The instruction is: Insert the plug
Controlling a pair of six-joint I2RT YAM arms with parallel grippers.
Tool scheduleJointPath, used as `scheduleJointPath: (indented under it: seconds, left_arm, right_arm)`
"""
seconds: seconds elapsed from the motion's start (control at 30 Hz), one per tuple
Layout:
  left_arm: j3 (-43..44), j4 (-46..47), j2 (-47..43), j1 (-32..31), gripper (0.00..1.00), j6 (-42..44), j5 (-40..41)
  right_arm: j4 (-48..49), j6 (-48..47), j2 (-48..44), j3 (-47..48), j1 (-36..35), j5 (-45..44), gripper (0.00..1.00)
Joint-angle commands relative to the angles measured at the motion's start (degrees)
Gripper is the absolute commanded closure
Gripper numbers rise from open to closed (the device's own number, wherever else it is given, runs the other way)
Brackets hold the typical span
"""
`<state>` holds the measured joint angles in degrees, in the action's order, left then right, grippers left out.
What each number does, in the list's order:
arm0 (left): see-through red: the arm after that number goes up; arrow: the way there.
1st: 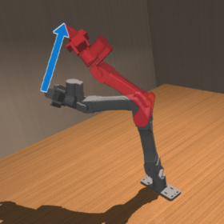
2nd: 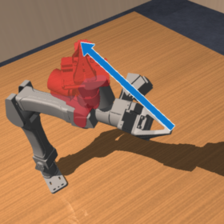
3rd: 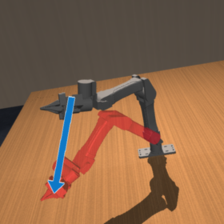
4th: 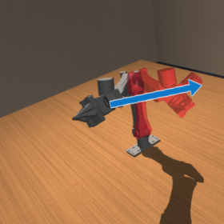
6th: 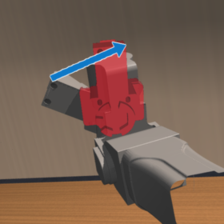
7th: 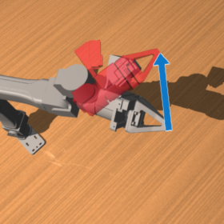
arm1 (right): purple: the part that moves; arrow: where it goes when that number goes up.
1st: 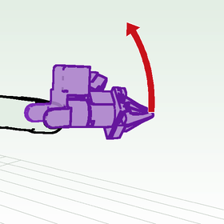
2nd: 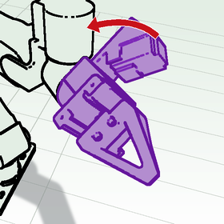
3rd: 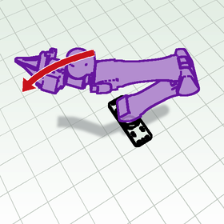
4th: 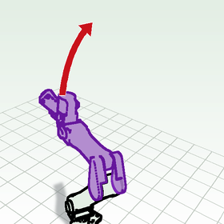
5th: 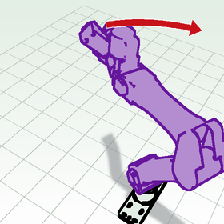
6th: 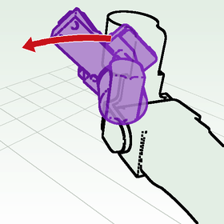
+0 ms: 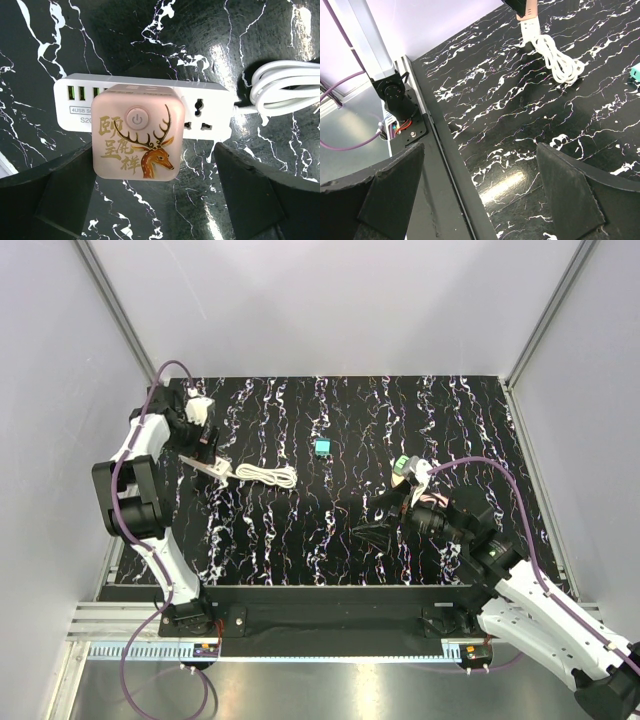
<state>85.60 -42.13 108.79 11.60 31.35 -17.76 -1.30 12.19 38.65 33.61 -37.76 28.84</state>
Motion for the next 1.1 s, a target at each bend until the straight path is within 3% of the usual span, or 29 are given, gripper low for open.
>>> scheduleJointPath:
  seconds: [0.0, 0.3, 0.4, 0.63, 0.67, 0.7, 0.73, 0.87, 1.07]
  left_arm:
    - [3.0, -0.3, -3.6, -0.1, 0.01, -3.0, 0.8]
    - [10.4, 1.1, -8.5, -1.4, 0.01, -10.2, 10.4]
    - [14.6, 2.2, -8.3, -2.8, 0.01, -20.5, 23.2]
    - [14.3, 0.7, -12.9, -2.9, 0.01, -30.6, 27.7]
    - [13.2, 1.0, -13.6, -2.9, 0.17, -30.8, 26.3]
    - [12.1, 1.3, -14.7, -2.9, 0.48, -30.1, 20.7]
    - [11.4, 0.5, -14.6, -2.9, 0.97, -29.3, 19.0]
    - [8.2, 0.1, -12.6, -3.0, 1.00, -31.3, 13.4]
    - [6.0, 1.0, -7.9, -3.0, 1.00, -31.2, 13.5]
  right_arm:
    - [1.6, -1.2, 0.3, 0.2, -0.3, -1.6, 0.00]
    - [-0.1, -1.9, 2.6, 0.8, -0.2, -2.6, 0.00]
    - [-0.5, -2.2, 2.6, 0.8, -0.3, -3.1, 0.00]
    - [-1.6, -1.9, 2.9, 1.2, -0.3, -3.1, 0.00]
    - [-1.6, -2.0, 3.1, 1.2, -0.3, -3.1, 0.00]
    - [-1.6, -1.9, 3.3, 1.2, -0.2, -3.1, 0.00]
    - [-1.6, -2.0, 3.6, 1.2, -0.2, -3.1, 0.00]
    - [-1.7, -2.0, 4.7, 1.3, -0.3, -3.4, 0.00]
    - [-2.1, -2.1, 4.1, 1.5, -0.3, -4.1, 0.00]
